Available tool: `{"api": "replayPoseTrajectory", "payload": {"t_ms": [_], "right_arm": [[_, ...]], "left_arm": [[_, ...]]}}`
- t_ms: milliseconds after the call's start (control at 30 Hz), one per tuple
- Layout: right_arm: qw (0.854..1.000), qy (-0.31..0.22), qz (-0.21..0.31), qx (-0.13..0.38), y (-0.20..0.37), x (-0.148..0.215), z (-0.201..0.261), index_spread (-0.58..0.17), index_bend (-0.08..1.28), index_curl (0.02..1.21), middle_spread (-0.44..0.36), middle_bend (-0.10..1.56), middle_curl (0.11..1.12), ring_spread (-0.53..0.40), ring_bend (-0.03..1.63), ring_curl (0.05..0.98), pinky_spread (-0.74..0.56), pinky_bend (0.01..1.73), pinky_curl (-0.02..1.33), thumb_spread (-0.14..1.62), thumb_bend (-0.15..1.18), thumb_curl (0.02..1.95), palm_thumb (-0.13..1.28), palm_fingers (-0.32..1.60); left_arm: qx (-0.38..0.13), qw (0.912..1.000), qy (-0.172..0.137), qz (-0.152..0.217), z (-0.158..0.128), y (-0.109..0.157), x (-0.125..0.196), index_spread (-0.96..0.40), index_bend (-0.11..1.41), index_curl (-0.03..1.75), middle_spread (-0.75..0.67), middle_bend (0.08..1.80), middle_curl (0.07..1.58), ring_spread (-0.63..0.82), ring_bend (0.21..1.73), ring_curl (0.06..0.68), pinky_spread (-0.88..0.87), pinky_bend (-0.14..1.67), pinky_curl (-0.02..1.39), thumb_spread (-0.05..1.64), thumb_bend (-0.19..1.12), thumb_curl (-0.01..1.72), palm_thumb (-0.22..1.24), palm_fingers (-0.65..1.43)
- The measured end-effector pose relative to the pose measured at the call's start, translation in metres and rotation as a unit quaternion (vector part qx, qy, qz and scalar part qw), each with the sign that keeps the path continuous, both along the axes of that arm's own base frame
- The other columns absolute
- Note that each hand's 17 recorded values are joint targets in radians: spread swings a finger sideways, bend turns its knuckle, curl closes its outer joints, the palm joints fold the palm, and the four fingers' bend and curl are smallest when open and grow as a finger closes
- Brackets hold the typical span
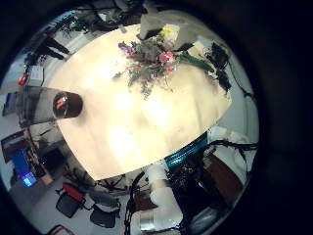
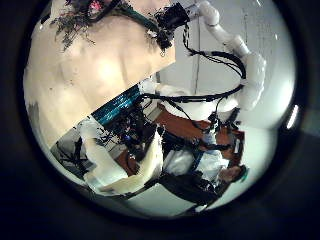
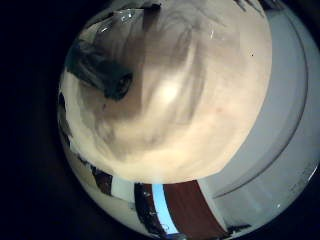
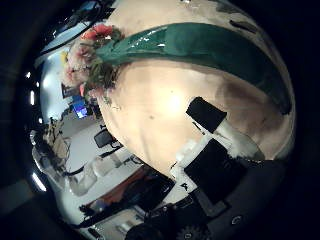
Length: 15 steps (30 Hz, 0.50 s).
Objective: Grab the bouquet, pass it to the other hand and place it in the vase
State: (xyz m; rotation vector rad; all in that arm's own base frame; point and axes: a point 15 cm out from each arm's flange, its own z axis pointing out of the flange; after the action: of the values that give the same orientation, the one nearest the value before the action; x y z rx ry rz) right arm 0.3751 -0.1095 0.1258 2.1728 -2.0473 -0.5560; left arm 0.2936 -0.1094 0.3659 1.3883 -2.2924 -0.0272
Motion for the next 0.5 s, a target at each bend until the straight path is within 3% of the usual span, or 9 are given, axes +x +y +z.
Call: {"api": "replayPoseTrajectory", "payload": {"t_ms": [367, 500], "right_arm": [[1.0, -0.008, -0.005, -0.008, -0.0027, 0.0018, -0.0072, -0.27, 0.2, 0.38, -0.15, 0.52, 0.52, -0.22, 0.94, 0.37, 0.03, 0.59, 0.18, 1.01, -0.02, 0.43, 0.74, 0.53], [1.0, -0.011, -0.003, -0.014, -0.0049, 0.0032, -0.0077, -0.324, 0.22, 0.41, -0.194, 0.61, 0.59, -0.257, 1.02, 0.409, -0.15, 0.74, 0.2, 0.99, -0.01, 0.44, 0.79, 0.8]], "left_arm": [[0.001, 1.0, 0.004, 0.001, 0.0001, 0.0011, -0.0011, 0.03, 0.15, 0.27, 0.49, 0.19, 0.3, 0.63, 0.51, 0.205, 0.62, 0.24, 0.32, 1.11, -0.02, 0.3, 0.3, -0.03], [0.0, 1.0, 0.002, 0.002, 0.002, 0.0026, -0.0016, 0.03, 0.15, 0.27, 0.49, 0.19, 0.3, 0.63, 0.51, 0.205, 0.62, 0.24, 0.32, 1.11, -0.02, 0.3, 0.3, -0.03]]}}
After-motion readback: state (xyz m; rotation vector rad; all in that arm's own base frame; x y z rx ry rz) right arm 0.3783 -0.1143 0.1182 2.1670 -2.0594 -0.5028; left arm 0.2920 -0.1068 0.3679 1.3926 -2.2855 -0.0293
